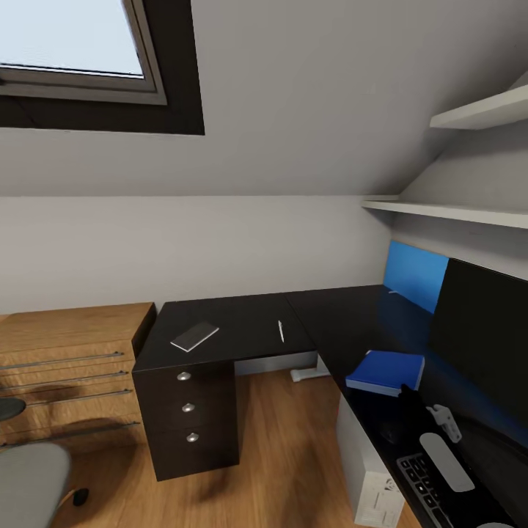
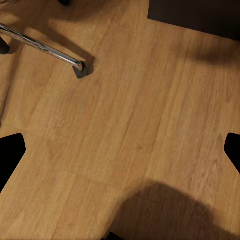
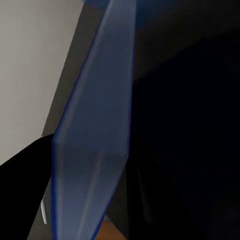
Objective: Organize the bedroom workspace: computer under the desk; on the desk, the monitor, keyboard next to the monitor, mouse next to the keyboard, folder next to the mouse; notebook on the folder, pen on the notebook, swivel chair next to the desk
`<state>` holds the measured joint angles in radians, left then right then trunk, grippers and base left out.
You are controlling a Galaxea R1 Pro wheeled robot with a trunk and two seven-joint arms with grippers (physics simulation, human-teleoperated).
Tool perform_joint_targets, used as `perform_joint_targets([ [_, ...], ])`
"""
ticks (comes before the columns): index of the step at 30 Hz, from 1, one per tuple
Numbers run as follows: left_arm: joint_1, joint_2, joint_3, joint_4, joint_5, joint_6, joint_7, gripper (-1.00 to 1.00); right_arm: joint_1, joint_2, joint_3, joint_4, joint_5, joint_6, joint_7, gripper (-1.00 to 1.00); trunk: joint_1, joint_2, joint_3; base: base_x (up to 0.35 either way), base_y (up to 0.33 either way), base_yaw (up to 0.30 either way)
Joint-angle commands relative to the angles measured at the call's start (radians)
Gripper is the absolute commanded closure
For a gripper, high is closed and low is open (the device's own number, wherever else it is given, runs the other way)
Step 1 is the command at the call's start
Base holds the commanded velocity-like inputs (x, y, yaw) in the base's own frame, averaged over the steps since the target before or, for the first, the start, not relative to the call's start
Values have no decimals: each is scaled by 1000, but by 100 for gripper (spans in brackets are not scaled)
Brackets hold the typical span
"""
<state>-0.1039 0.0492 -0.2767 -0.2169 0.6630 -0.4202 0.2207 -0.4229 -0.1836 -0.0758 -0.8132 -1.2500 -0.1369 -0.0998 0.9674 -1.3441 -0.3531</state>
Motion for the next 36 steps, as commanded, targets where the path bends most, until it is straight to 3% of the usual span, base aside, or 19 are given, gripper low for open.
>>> perform_joint_targets([
  [1, 0, 0, -9, -1, 3, -2, 8, -100, 0, 0, 2, -1, -10, -4, -4, 100, 0, -1, -1, 0, 0, 0],
  [10, 0, 1, -9, -1, 3, -2, 8, -100, 0, -1, -19, -1, -11, -6, -6, 100, 0, -1, -1, 0, 0, 0],
  [36, 0, 0, -11, -1, 1, -6, 8, -100, 0, 0, -21, -1, -11, -3, -5, 100, 0, -1, -1, 11, 0, 0],
])
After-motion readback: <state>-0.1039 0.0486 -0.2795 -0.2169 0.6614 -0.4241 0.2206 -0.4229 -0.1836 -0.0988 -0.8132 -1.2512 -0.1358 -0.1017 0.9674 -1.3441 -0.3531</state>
